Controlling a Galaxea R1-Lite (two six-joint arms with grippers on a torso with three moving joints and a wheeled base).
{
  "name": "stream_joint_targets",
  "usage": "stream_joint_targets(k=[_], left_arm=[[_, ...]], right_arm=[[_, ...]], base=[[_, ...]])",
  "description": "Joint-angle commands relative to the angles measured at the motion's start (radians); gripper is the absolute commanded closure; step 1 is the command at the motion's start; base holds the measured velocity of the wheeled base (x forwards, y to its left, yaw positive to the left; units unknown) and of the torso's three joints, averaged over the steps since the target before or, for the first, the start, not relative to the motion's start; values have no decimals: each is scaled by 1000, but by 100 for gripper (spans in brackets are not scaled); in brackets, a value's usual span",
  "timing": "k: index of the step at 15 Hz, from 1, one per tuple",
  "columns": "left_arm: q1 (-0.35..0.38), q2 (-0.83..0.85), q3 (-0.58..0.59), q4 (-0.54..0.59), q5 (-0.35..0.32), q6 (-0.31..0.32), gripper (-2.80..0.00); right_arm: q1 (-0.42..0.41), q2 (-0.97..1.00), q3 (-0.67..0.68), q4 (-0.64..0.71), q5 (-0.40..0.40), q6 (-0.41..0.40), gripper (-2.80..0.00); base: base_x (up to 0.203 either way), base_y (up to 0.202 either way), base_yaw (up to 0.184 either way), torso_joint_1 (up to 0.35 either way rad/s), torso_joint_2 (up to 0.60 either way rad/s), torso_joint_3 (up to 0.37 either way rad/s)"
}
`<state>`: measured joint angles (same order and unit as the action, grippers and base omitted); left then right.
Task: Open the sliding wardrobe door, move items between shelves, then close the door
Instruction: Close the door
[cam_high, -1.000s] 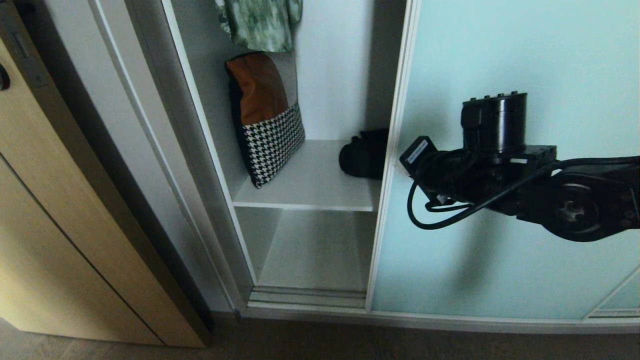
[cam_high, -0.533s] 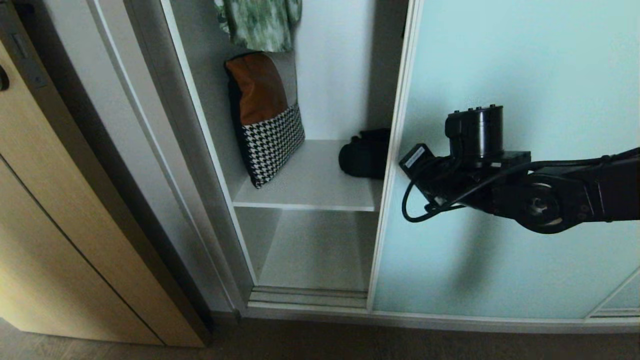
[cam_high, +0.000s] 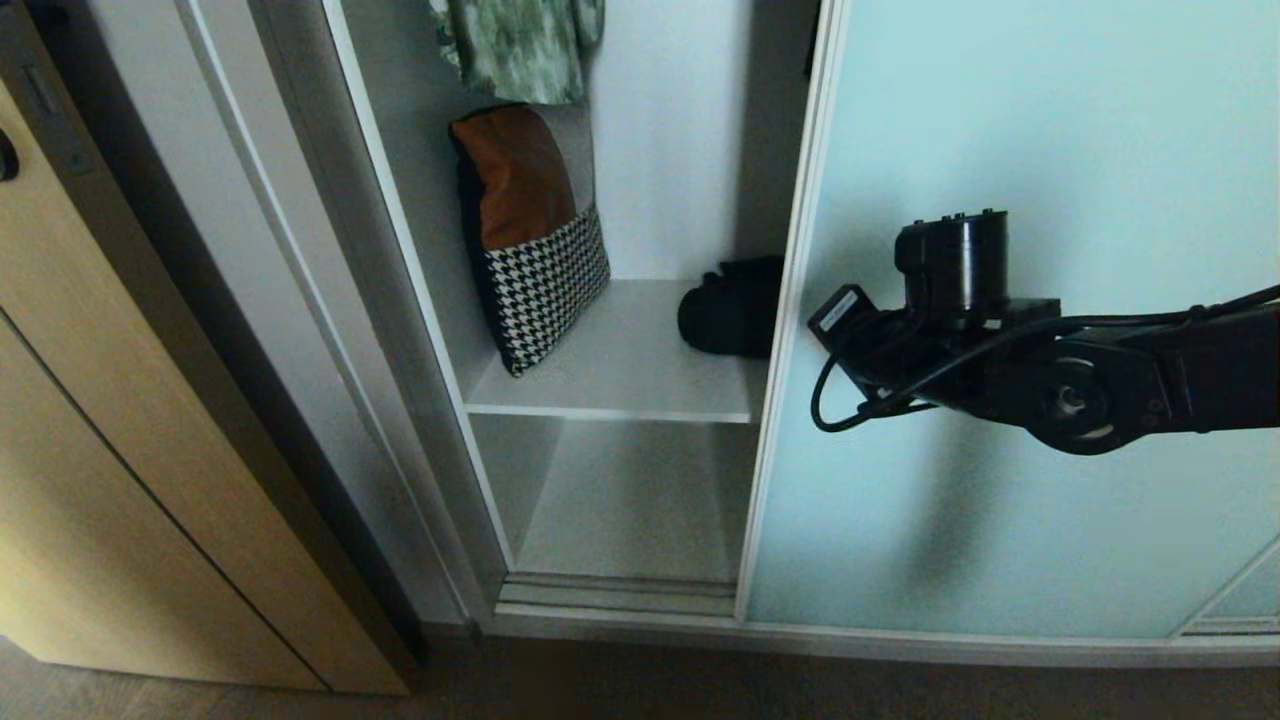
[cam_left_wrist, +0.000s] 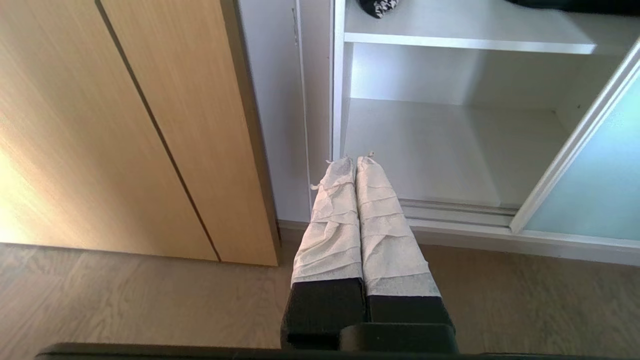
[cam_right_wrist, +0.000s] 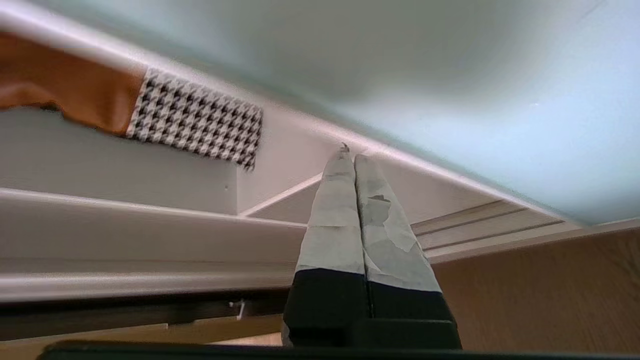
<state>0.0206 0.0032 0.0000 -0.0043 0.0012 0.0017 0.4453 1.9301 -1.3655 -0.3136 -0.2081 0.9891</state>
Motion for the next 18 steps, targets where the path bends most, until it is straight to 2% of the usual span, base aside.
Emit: stream_joint_targets(k=[1, 9, 18], left_arm=[[2, 1, 0, 0, 0, 0, 0], [1, 1, 0, 0, 0, 0, 0], [1, 1, 0, 0, 0, 0, 0]], right_arm=[[-1, 33, -20, -2, -1, 4, 0], [13, 111, -93, -1, -4, 2, 0], [-7, 101, -80, 2, -5, -6, 0]], base=[[0, 0, 0, 0, 0, 0], [0, 0, 0, 0, 0, 0], [0, 0, 0, 0, 0, 0]])
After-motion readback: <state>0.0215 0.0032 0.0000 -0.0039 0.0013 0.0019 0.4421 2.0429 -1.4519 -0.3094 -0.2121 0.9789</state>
